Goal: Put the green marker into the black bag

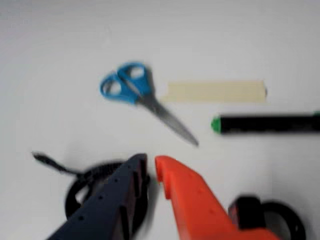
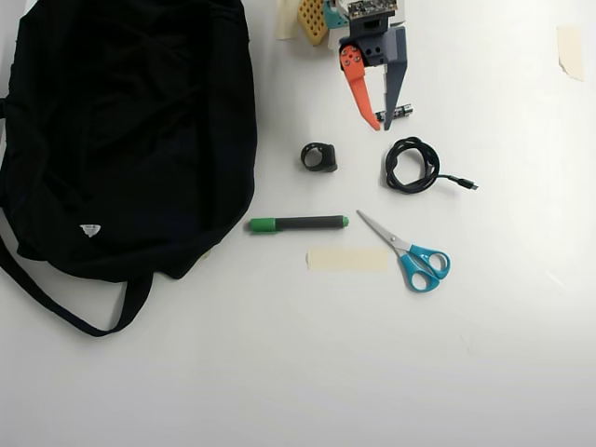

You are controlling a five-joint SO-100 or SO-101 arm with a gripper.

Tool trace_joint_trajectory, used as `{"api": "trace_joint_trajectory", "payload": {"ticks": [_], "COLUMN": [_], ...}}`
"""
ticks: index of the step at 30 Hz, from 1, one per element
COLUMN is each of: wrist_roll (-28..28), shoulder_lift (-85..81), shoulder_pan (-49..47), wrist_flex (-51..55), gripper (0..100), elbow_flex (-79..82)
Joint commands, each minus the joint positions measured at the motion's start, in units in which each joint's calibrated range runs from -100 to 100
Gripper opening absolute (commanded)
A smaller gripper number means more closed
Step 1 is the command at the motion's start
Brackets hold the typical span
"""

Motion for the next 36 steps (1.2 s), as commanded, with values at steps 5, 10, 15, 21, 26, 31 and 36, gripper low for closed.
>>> {"api": "trace_joint_trajectory", "payload": {"ticks": [5, 10, 15, 21, 26, 31, 36], "wrist_roll": [-0.1, -0.1, 0.1, 0.3, 0.3, 0.4, 0.4], "shoulder_lift": [12.0, 19.6, 28.8, 39.6, 47.0, 53.2, 58.7], "shoulder_pan": [2.1, 4.2, 6.2, 7.4, 7.9, 7.9, 8.6], "wrist_flex": [-5.5, -13.9, -19.7, -20.5, -20.5, -20.5, -20.4], "gripper": [3, 3, 3, 3, 3, 3, 3], "elbow_flex": [-13.5, -15.9, -21.6, -33.0, -42.1, -51.8, -59.9]}}
